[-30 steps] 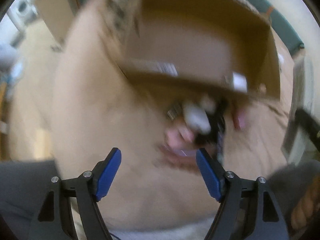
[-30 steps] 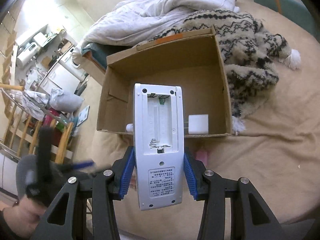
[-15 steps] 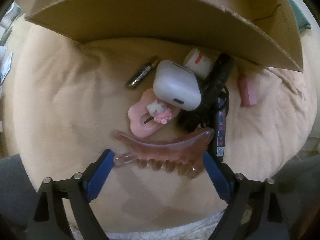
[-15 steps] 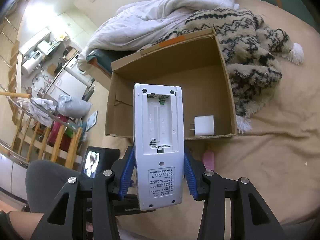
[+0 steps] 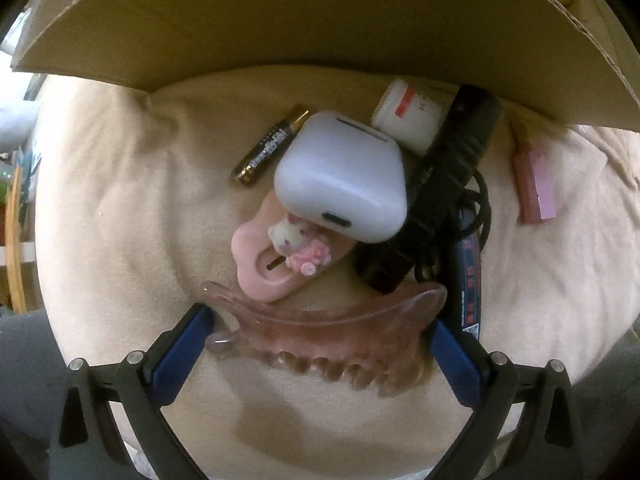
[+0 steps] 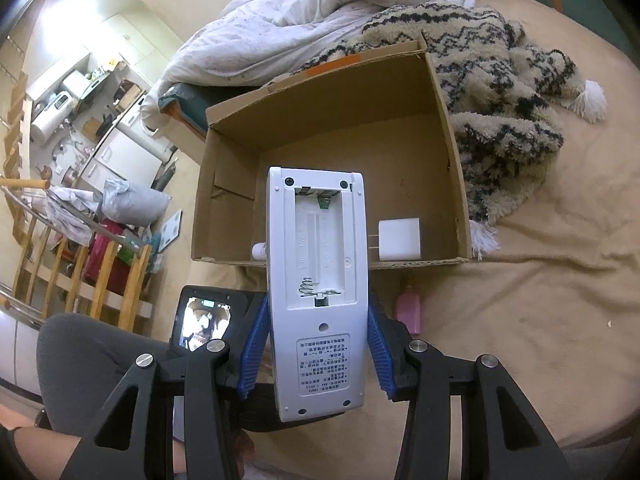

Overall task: Organize rigid objects
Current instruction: 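Grasp the pink gua sha comb with the left tool while the right tool holds the remote, then carry the comb and remote into the box and open both tools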

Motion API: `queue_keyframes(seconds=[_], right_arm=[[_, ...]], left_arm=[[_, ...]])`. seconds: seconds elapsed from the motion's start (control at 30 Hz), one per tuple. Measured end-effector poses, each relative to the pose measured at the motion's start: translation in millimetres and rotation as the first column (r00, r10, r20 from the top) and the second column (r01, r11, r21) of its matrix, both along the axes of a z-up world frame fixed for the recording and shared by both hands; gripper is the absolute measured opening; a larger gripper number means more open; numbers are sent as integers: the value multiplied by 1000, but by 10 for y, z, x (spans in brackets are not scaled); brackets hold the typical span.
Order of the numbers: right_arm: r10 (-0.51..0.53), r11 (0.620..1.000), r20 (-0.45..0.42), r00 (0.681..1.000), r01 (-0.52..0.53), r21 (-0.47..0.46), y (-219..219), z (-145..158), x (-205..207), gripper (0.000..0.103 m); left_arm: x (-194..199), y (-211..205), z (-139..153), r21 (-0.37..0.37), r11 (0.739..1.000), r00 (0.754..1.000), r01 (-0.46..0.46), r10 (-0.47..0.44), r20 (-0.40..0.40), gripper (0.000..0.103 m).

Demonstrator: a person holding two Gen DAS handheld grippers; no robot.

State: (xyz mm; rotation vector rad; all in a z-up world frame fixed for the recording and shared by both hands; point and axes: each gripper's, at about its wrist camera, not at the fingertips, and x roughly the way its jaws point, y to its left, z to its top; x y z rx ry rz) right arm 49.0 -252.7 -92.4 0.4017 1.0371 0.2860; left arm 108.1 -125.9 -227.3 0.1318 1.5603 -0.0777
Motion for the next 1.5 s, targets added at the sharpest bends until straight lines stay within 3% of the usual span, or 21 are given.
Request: queue_keyframes(seconds=[0.07,0.3,0.57,0.87,1.1,1.3,1.5], right_arm=[[0,1000,-2,1000,0,-2,6,4,3,49],[0,1000,3,1000,0,-8,-4,7,-2,49],[-7,1000,5,1000,8,-7,-14,13,-2,49],[-45,999,55,998,45,-15,-83,113,-43,49],[-59,997,112,992,63,-34,-114,214,-80,49],[-56,997,120,991,61,-37,-148,232,-17,49],[-64,995,112,992,71,-62,-173,229,120,49]], left_arm=[[-28,10,26,-2,1000,1000,7,-7,8,96],[-165,70,86,14,999,999,37,-38,28,95],[-155,199,193,46,999,999,-1,-1,49,95],[-116,665,652,38,998,989,-56,50,139,95],[-44,938,1289,15,998,957,-64,57,284,95],[97,936,1671,-4,999,930,-49,48,363,95],[203,817,1778,0,1000,922,-7,6,386,95]])
